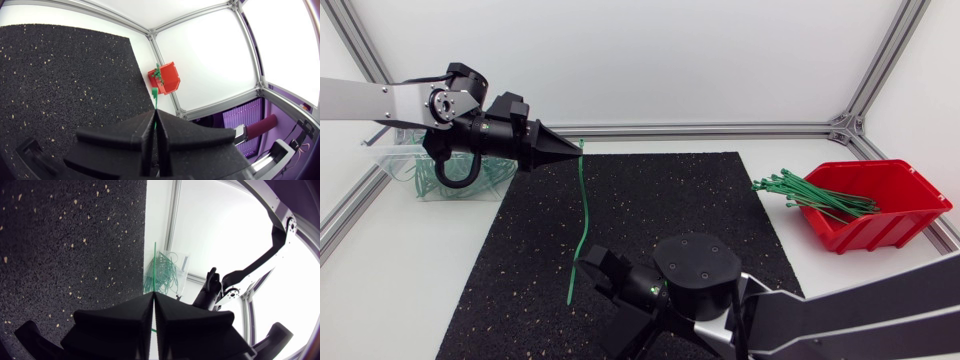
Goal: Take a green cable tie from the red box, thread the tail through the head to close it, then place it in the transparent bin on the left.
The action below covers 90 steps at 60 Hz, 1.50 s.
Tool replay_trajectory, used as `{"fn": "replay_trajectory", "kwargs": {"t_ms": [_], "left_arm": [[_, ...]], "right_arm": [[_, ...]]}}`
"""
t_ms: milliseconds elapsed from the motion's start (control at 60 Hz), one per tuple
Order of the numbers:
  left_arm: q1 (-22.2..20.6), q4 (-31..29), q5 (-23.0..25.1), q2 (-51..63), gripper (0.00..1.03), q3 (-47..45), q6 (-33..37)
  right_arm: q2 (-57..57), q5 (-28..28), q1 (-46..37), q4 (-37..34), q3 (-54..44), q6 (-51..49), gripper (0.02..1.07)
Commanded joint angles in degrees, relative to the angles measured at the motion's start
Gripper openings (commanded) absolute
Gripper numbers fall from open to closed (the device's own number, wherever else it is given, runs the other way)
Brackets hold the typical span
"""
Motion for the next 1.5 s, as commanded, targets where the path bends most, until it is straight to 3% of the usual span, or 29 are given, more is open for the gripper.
{"fn": "replay_trajectory", "kwargs": {"t_ms": [0,83,283,633,767,967,1033,1150,1250,1300,1483], "left_arm": [[0.6,-3.7,-0.4,-1.1,0.03,0.2,8.2],[0.6,-6.9,-0.4,-1.6,0.03,-0.3,13.1],[-0.9,-10.2,0.6,-3.0,0.03,-3.2,20.3],[-6.5,-8.2,3.7,-6.4,0.03,-7.7,20.3],[-7.3,-4.3,3.9,-8.1,0.03,-7.7,16.2],[-8.7,6.6,3.5,-9.9,0.03,-9.9,7.2],[-9.8,15.3,1.3,-10.9,0.03,-13.1,1.0],[-10.7,39.2,-1.2,-13.2,0.03,-21.6,-15.6],[-11.1,56.0,-1.5,-13.8,0.03,-26.6,-28.0],[-11.1,58.9,-1.5,-14.6,0.03,-28.3,-29.9],[-11.4,59.2,-1.3,-18.2,0.03,-32.4,-30.2]], "right_arm": [[-3.3,1.0,-0.3,-5.2,2.1,6.2,0.08],[-5.5,1.1,-1.2,-10.1,3.2,11.0,0.08],[-11.9,0.2,-3.5,-29.6,7.5,23.3,0.08],[-22.0,-8.4,-8.3,-51.0,9.8,42.8,0.07],[-24.8,-11.8,-9.9,-58.2,11.9,48.9,0.07],[-28.5,-13.4,-10.2,-61.9,11.7,53.1,0.07],[-28.7,-14.6,-10.2,-62.5,11.9,54.5,0.07],[-28.6,-16.4,-11.0,-62.1,11.6,56.7,0.08],[-28.3,-18.9,-11.7,-61.9,11.6,59.6,0.07],[-28.1,-19.9,-11.9,-61.8,11.5,61.1,0.07],[-28.1,-27.4,-13.2,-63.3,13.0,69.5,0.07]]}}
